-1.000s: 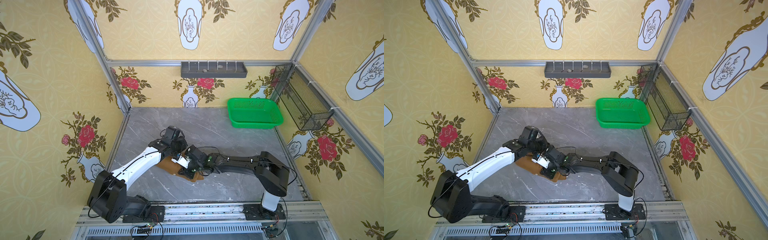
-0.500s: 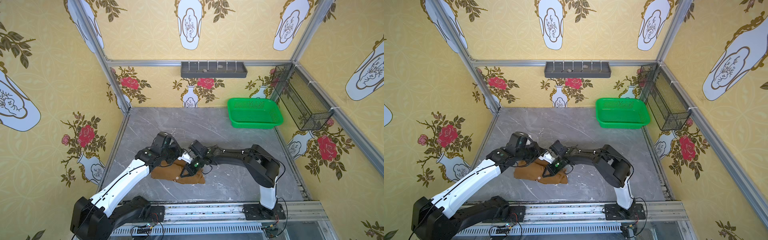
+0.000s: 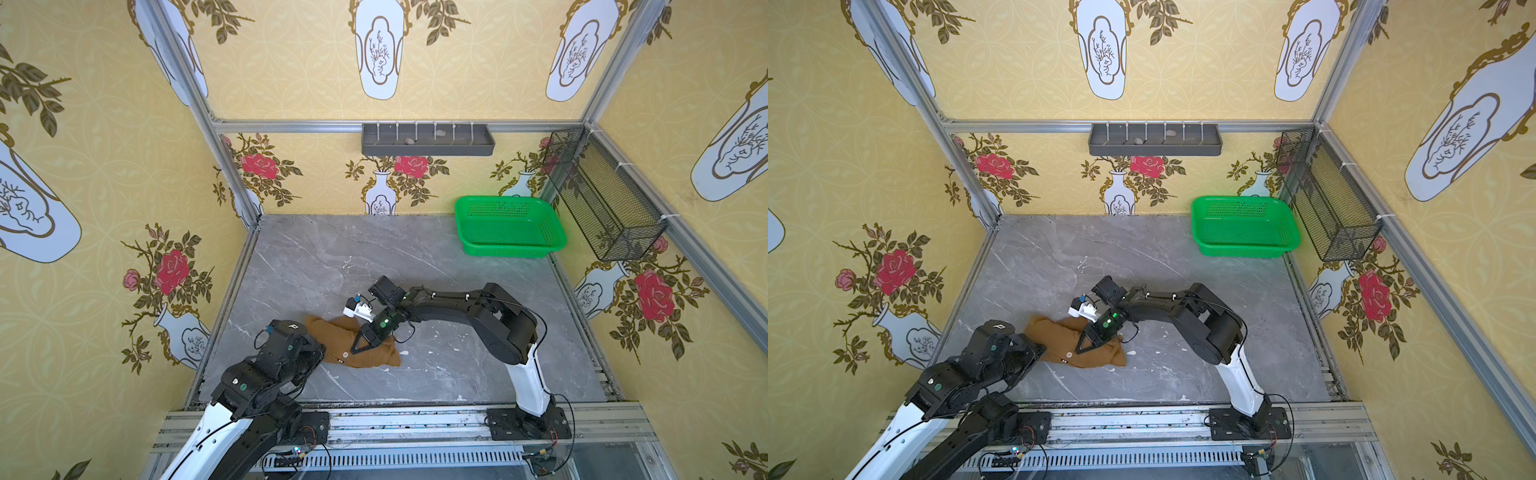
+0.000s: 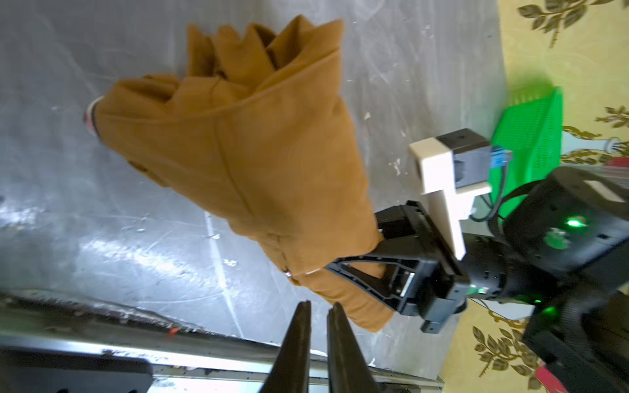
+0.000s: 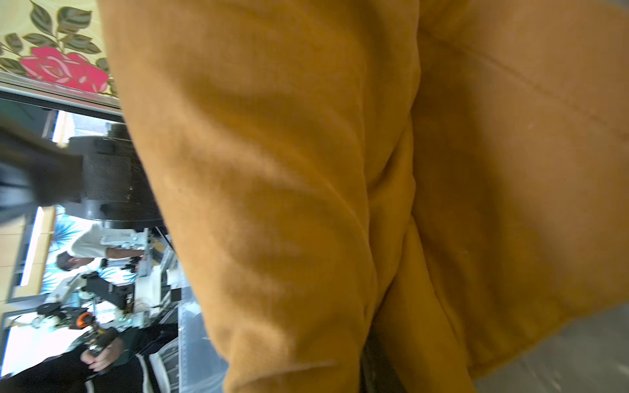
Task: Roll up the long pants
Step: Roll the long pant at the center of the board.
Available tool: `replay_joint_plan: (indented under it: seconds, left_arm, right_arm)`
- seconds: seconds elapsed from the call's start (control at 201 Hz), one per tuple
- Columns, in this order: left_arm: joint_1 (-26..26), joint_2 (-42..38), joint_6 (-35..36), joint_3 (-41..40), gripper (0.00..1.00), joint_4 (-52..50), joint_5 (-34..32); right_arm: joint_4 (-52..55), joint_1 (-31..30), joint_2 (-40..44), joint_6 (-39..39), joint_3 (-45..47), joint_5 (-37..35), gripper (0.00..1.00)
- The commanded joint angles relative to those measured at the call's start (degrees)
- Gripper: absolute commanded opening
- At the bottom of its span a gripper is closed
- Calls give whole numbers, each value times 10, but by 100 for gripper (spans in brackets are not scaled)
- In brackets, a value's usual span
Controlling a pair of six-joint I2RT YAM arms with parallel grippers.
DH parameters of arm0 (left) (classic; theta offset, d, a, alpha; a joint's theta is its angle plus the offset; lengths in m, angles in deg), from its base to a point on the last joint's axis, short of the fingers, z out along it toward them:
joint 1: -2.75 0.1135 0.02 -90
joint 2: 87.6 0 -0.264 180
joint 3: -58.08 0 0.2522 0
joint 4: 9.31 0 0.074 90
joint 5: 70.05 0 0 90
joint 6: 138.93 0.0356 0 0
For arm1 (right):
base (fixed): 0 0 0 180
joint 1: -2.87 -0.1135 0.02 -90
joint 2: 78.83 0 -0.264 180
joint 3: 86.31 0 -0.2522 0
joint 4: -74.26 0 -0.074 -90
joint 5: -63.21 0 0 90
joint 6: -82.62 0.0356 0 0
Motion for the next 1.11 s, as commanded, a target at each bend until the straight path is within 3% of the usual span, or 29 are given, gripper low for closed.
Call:
replay_joint_plan:
  seconds: [0.0,0.159,0.364,0.613,0.931,1.021,1.101]
  left_arm:
    - [1,19,-8,-7,15,6,-16]
    - [1,83,6,6,13,57,-31]
    - [1,91,27,22,13,113,-45]
    - [1,77,10,-59,13,151,-47]
    - [1,49,-9,-126,12,136,-107]
    - [1,60,2,-122,13,134,-129]
    - [1,84,11,-118,13,134,-138]
  right_arm:
    - [187,-4,-44,23,-1,-144,14]
    - [201,-4,-51,17,-11,-151,14]
    - [194,-8,-55,19,-4,-158,13]
    - [195,-3,-67,23,-10,-179,5]
    - [192,16,-96,39,-17,-112,5]
    - [200,19,-101,48,-18,-89,7]
    - [202,19,-98,59,-10,-82,14]
